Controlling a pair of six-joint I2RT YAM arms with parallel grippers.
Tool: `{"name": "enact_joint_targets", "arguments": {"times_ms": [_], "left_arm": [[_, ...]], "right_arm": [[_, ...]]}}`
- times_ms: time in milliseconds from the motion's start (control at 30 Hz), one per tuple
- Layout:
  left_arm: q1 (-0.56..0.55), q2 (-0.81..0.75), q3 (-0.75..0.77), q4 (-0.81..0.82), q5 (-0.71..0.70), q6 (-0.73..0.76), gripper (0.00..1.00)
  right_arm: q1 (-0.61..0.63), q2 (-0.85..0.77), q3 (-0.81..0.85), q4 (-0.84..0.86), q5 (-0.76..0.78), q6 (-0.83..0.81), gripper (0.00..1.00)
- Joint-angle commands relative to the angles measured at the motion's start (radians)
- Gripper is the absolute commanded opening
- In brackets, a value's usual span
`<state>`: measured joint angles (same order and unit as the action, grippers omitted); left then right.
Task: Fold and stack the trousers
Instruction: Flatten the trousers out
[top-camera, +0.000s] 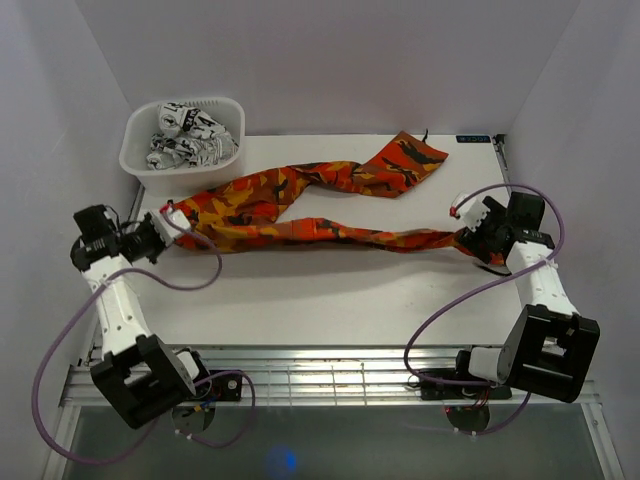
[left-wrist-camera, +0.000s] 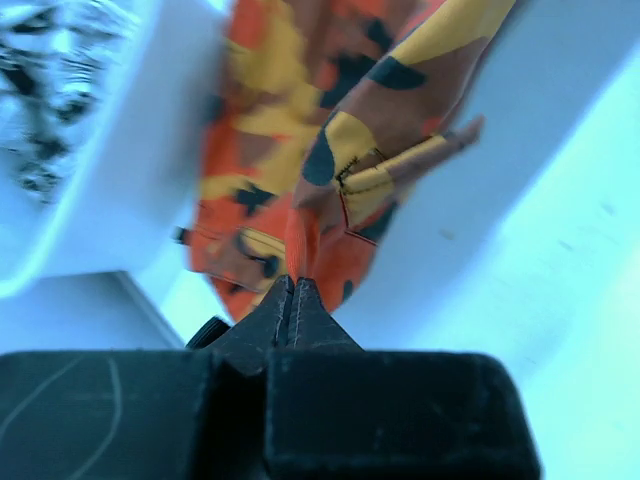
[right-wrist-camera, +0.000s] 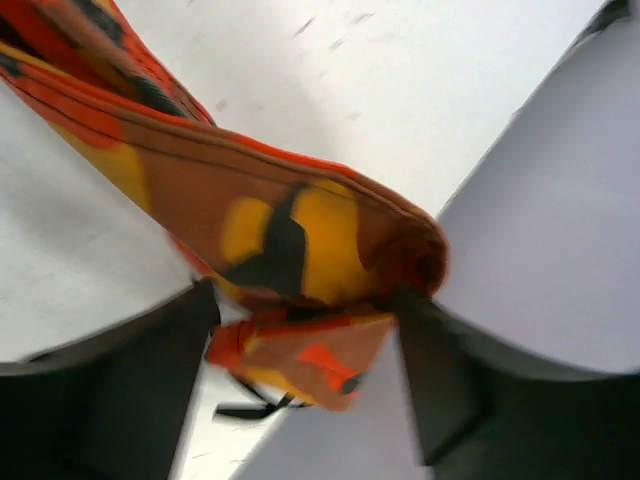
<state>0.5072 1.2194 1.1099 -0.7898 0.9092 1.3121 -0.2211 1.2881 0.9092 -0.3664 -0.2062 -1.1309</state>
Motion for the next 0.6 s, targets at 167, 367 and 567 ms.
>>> {"name": "enact_joint_targets", "arguments": {"times_ms": [167, 367, 567], "left_arm": [[0.019, -0.285, -0.496, -0.166, -0.076, 0.523, 0.00], [0.022, -0.152, -0.451, -0.089, -0.156, 0.385, 0.00], [0.074, 0.012, -0.349, -0.036, -0.193, 0.354, 0.00]], "right_arm": [[-0.095, -0.001, -0.014, -0.127, -0.007, -0.254, 0.97], [-0.146, 0.114, 0.123, -0.305, -0.018, -0.357, 0.99], [-0.146, 0.224, 0.209, -0.321, -0.001, -0.380, 1.00]]}}
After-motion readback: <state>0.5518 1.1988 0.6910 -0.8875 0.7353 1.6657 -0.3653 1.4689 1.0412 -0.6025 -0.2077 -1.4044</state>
